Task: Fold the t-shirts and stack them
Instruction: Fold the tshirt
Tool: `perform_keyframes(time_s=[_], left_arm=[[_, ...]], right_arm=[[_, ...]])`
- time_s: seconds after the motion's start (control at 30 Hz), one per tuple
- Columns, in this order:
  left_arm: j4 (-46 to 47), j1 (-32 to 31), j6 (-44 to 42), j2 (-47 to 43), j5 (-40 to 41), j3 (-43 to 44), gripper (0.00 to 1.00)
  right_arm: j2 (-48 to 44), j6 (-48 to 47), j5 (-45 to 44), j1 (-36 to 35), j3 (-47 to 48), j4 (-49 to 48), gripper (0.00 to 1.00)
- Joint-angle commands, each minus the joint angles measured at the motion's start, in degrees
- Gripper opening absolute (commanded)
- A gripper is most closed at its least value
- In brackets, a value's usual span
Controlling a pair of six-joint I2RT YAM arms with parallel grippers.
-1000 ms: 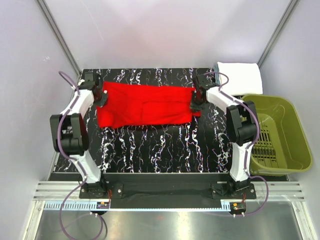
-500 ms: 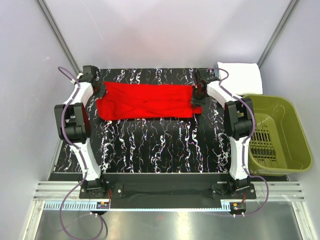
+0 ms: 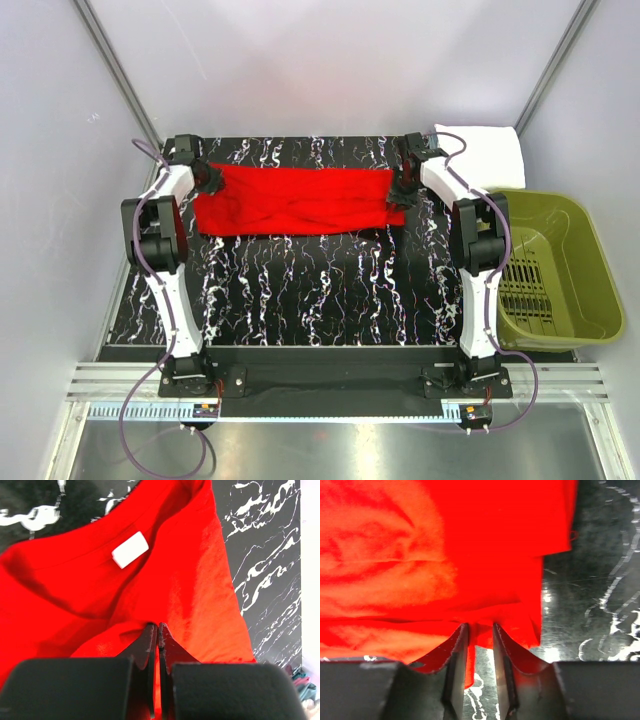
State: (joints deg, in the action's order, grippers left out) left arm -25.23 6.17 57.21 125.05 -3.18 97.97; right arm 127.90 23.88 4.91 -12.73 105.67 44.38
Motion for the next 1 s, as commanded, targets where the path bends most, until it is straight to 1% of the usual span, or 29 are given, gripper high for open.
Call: perform_keyframes(time_s=[0.0, 0.1, 0.23, 0.3, 0.4, 0.57, 0.6, 0.7, 0.73, 0.83, 0.87, 0.93, 0.97], left_arm=[[5.4, 0.2, 1.1, 1.1, -3.0, 3.3, 0.0], [6.5, 0.2, 1.1, 1.5, -2.4, 3.6, 0.0], [6.4, 0.2, 0.8, 2.6, -2.1, 4.8, 0.0], [6.6, 0.2, 1.0, 2.6, -2.4, 4.7, 0.0], [6.8, 0.3, 0.7, 2.8, -2.7, 4.7, 0.0], [6.7, 0.4, 0.1, 2.8, -2.5, 4.9, 0.0], [6.8, 0.3, 0.0, 2.9, -2.4, 4.9, 0.0], [6.4, 0.3, 0.2, 3.5, -2.9, 5.6, 0.0], [6.5, 0.3, 0.3, 3.7, -3.1, 5.6, 0.0], [6.7, 0.4, 0.6, 3.8, -3.1, 5.8, 0.0], [6.7, 0.3, 0.7, 3.8, -3.1, 5.8, 0.0], [6.7, 0.3, 0.7, 3.6, -3.1, 5.9, 0.0], [6.7, 0.3, 0.8, 3.6, -3.2, 6.0, 0.0]], right_arm=[[-4.0, -0.1, -3.8, 0.2, 0.6, -0.6, 0.35], [-7.0, -0.5, -6.0, 0.3, -3.1, -1.3, 0.37], [-10.4, -0.9, -6.3, 0.2, -9.9, -4.0, 0.41], [-10.6, -0.9, -5.2, 0.3, -12.3, -5.1, 0.43], [-10.1, -0.8, -3.3, 0.3, -13.1, -5.2, 0.43], [-12.9, 0.3, -2.8, 0.2, -15.9, -6.9, 0.45], [-13.5, 0.8, -3.4, 0.2, -17.0, -7.3, 0.44], [-17.4, 1.9, -3.1, 0.2, -20.7, -10.4, 0.36], [-19.2, 2.0, -2.8, 0.0, -21.7, -11.0, 0.3], [-20.7, 2.0, -2.0, -1.5, -24.1, -11.9, 0.26], [-20.7, 2.0, -0.7, -2.0, -24.7, -12.5, 0.26], [-20.7, 2.0, 0.1, -4.3, -26.5, -14.3, 0.28], [-20.5, 1.6, -0.8, -5.2, -27.5, -14.8, 0.37]])
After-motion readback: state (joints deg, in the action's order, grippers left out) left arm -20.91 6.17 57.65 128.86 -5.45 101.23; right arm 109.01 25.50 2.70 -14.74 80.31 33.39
